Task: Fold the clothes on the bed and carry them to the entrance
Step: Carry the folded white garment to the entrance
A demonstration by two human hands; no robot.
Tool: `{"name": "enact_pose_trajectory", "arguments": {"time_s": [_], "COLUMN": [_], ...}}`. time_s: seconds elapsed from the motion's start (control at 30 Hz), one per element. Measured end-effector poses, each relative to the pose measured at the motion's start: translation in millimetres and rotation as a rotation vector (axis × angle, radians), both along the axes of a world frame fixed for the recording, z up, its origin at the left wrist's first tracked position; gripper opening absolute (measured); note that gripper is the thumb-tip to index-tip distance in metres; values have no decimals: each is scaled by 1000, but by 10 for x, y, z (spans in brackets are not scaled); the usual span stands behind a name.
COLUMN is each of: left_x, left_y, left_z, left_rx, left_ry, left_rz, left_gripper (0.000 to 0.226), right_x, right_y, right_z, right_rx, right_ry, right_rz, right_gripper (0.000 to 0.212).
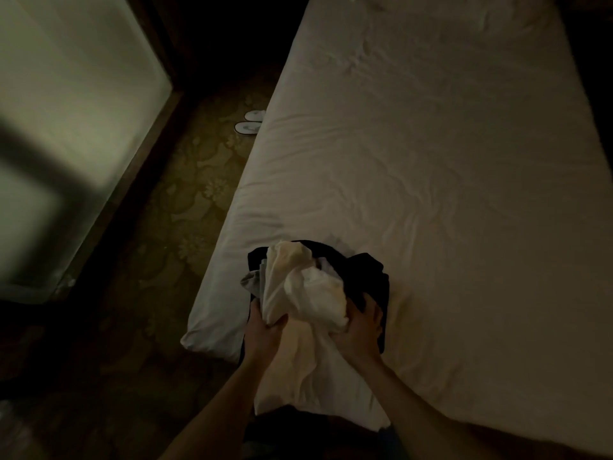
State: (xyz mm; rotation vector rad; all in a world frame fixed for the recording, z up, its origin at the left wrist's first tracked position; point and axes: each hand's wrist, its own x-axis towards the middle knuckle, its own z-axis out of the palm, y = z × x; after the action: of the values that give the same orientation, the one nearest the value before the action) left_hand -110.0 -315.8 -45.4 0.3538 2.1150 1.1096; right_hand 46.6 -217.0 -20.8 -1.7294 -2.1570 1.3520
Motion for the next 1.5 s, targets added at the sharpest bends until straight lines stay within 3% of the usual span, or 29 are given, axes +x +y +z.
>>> {"name": "enact_pose_trajectory", "arguments": {"time_s": [0.13,0.3,0.43,0.53,0.63,0.7,0.77,0.87,1.0,1.1,1.23,1.3,1.37,1.43,1.5], "left_x": [53,103,128,90,107,101,43,-87,-284,-436,-659,-729,-772,-825,-875], "left_y": [-15,-6,-31,-49,-7,51,113,155,159,150,73,55,39,-8,-67], "left_z": [19,-44,116,151,196,245,285,443,787,1090,1332,1496,1689,1815,1919], "left_rx": [-13,-12,-133,-267,-252,-246,-213,-233,-166,-167,-39,-56,-58,-29,-22], "left_ry": [69,180,192,216,75,-30,-178,-385,-619,-685,-678,-648,-659,-653,-640], "left_rz": [-37,-275,-576,-744,-637,-494,-319,-132,30,56,21,39,51,46,70], "left_gripper": [35,21,44,79,76,84,82,56,45,46,22,37,69,94,101], "right_x": [42,111,185,224,253,277,278,299,322,309,222,132,26,-76,-185], "right_y": [-40,81,59,42,136,206,261,336,499,637,815,862,904,926,938], "right_z": [-161,-163,-91,-21,-33,-99,-58,78,345,683,1161,1362,1510,1626,1751], "right_rx": [53,-9,-38,-62,-105,-148,-213,-336,-576,-728,-790,-707,-608,-547,-516], "right_ry": [104,198,239,238,263,276,351,413,508,551,552,523,469,481,500], "right_rz": [98,-145,-229,-229,-232,-254,-326,-434,-628,-560,-370,-259,-194,-174,-167], "right_gripper": [76,76,55,63,83,105,113,94,59,60,45,64,94,101,102]}}
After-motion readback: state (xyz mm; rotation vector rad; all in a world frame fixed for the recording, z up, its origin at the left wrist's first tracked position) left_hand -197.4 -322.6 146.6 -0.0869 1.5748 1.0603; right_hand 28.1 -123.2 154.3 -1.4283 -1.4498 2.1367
